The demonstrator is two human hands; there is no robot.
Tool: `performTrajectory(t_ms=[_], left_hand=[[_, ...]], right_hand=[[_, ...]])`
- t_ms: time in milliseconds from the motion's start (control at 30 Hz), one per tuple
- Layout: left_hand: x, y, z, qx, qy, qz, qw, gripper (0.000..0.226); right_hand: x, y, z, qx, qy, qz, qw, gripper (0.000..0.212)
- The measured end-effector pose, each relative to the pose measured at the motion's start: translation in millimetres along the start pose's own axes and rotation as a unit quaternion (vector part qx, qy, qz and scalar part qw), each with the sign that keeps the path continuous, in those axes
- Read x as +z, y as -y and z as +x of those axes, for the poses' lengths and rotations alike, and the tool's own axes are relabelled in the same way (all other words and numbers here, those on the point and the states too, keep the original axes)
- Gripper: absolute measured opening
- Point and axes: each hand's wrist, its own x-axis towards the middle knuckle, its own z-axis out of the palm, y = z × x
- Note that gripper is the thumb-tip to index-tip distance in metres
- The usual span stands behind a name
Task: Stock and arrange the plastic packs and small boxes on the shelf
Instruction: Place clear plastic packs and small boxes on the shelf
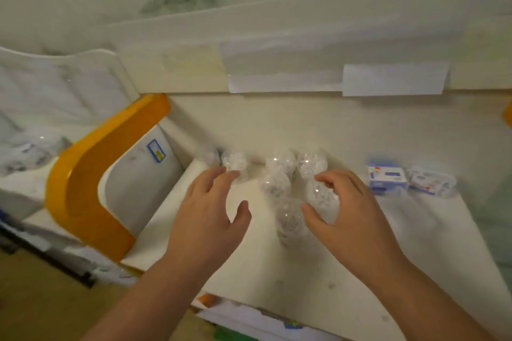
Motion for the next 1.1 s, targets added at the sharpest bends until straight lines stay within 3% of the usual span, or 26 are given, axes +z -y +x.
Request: performTrajectory(t_ms=[167, 367, 767, 1100], left_hand=[[-44.9, 48.2, -30.0, -0.051, -0.057, -0.032, 0.997, 0.049], [-109.9, 113.6, -77.3, -0.05, -0.112, -0.064, 0.99, 0.043], [-192.4, 348.6, -158.9, -0.151, -0.07, -0.001, 0.986, 0.063], [-194.6, 452.7, -135.5, -0.152, -0.063, -0.019, 0.986, 0.061]], right_hand=[[56.9, 54.8, -1.7, -0.055, 0.061, 0.038, 0.996, 0.039], [128.6, 140.3, -13.9, -0.12, 0.125, 0.036, 0.984, 0.039], [284.6, 300.0, -44.6, -0.157, 0.156, 0.026, 0.975, 0.043], [378.3, 342.0, -36.7, -0.119, 0.194, 0.006, 0.974, 0.038]])
